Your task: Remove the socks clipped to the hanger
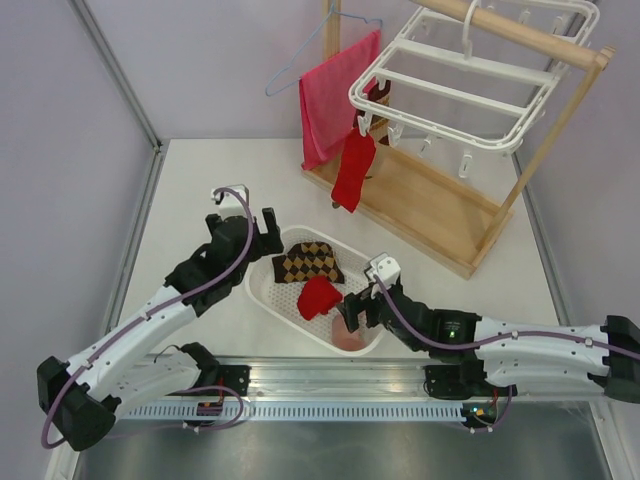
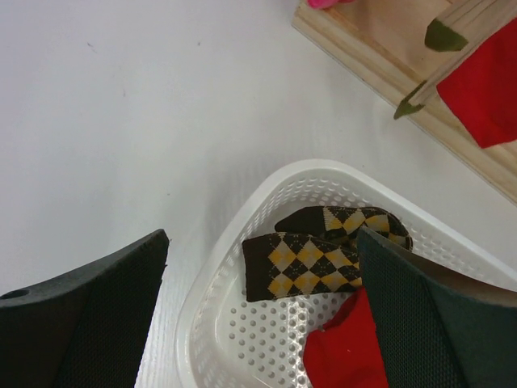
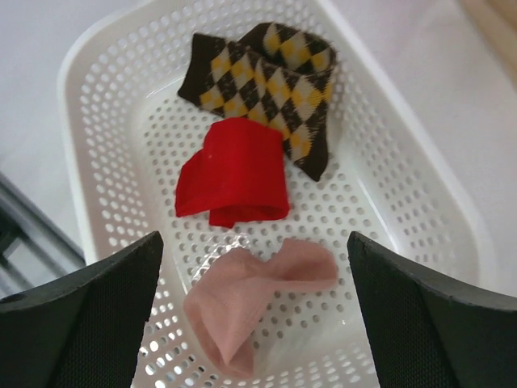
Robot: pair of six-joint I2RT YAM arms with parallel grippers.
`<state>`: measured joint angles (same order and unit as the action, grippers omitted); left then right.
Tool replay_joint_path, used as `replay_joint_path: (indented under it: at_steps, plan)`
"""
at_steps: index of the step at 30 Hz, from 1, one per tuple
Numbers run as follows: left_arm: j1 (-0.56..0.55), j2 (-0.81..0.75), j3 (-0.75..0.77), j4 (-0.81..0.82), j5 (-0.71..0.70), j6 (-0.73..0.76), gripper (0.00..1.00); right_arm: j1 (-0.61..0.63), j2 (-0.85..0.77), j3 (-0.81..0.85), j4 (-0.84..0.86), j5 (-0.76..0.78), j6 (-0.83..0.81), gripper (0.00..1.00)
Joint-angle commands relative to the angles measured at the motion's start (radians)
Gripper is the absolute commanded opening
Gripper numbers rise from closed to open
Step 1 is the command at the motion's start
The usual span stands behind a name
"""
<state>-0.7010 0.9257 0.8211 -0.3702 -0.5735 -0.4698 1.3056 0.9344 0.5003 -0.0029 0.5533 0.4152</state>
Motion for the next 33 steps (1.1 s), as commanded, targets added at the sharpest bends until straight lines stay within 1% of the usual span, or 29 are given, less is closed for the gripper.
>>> replay_joint_path:
  at_steps: [1,2,4,5,6,7,8,9,10,11,12,13,14,15,16,17,18,20,23,31,33]
  plan:
    - [0.038,0.039,-0.014,0.062,0.122,-0.03,1.0,-0.023,-0.058,0.041,-0.054,0.157,0.003,0.98]
    - [0.046,0.045,-0.019,0.077,0.156,-0.027,1.0,-0.041,-0.087,0.028,-0.039,0.151,0.002,0.98]
    - [0.049,0.059,-0.03,0.105,0.178,-0.023,1.0,-0.13,-0.114,0.006,-0.014,0.119,-0.013,0.98]
    - [0.051,0.062,-0.033,0.125,0.194,-0.02,1.0,-0.165,-0.135,-0.015,0.032,0.099,-0.022,0.98]
    - [0.052,0.064,-0.034,0.132,0.201,-0.018,1.0,-0.246,-0.144,-0.028,0.056,0.038,-0.041,0.98]
    - [0.054,0.07,-0.034,0.135,0.207,-0.017,1.0,-0.287,-0.152,-0.04,0.085,0.008,-0.052,0.98]
    - [0.054,0.071,-0.037,0.137,0.213,-0.016,1.0,-0.327,-0.16,-0.066,0.163,-0.022,-0.062,0.98]
    - [0.055,0.073,-0.039,0.14,0.216,-0.015,1.0,-0.394,-0.158,-0.077,0.206,-0.08,-0.076,0.98]
    - [0.055,0.076,-0.042,0.14,0.219,-0.013,1.0,-0.423,-0.152,-0.085,0.249,-0.099,-0.102,0.98]
    - [0.057,0.076,-0.045,0.139,0.222,-0.013,1.0,-0.454,-0.125,-0.094,0.33,-0.124,-0.114,0.98]
    - [0.058,0.076,-0.048,0.14,0.222,-0.013,1.0,-0.512,-0.103,-0.092,0.372,-0.148,-0.127,0.98]
    - [0.06,0.076,-0.056,0.139,0.227,-0.013,1.0,-0.54,-0.079,-0.091,0.414,-0.214,-0.141,0.98]
    - [0.061,0.075,-0.06,0.139,0.23,-0.013,1.0,-0.572,-0.016,-0.079,0.487,-0.248,-0.142,0.98]
    - [0.063,0.073,-0.063,0.139,0.231,-0.015,1.0,-0.635,0.016,-0.071,0.524,-0.285,-0.141,0.98]
    - [0.063,0.073,-0.069,0.139,0.233,-0.016,1.0,-0.664,0.05,-0.06,0.559,-0.349,-0.136,0.98]
    - [0.066,0.071,-0.073,0.137,0.233,-0.016,1.0,-0.687,0.117,-0.04,0.627,-0.368,-0.135,0.97]
    - [0.067,0.071,-0.074,0.139,0.235,-0.018,1.0,-0.721,0.15,-0.026,0.658,-0.389,-0.138,0.96]
    - [0.07,0.07,-0.077,0.139,0.244,-0.018,1.0,-0.744,0.242,0.025,0.726,-0.452,-0.159,0.95]
    - [0.078,0.073,-0.08,0.149,0.256,-0.013,1.0,-0.764,0.349,0.104,0.777,-0.521,-0.193,0.92]
    - [0.092,0.107,-0.08,0.183,0.294,-0.009,1.0,-0.766,0.538,0.191,0.983,-0.578,-0.197,0.89]
    - [0.097,0.117,-0.083,0.198,0.313,-0.01,1.0,-0.766,0.573,0.208,1.012,-0.587,-0.202,0.89]
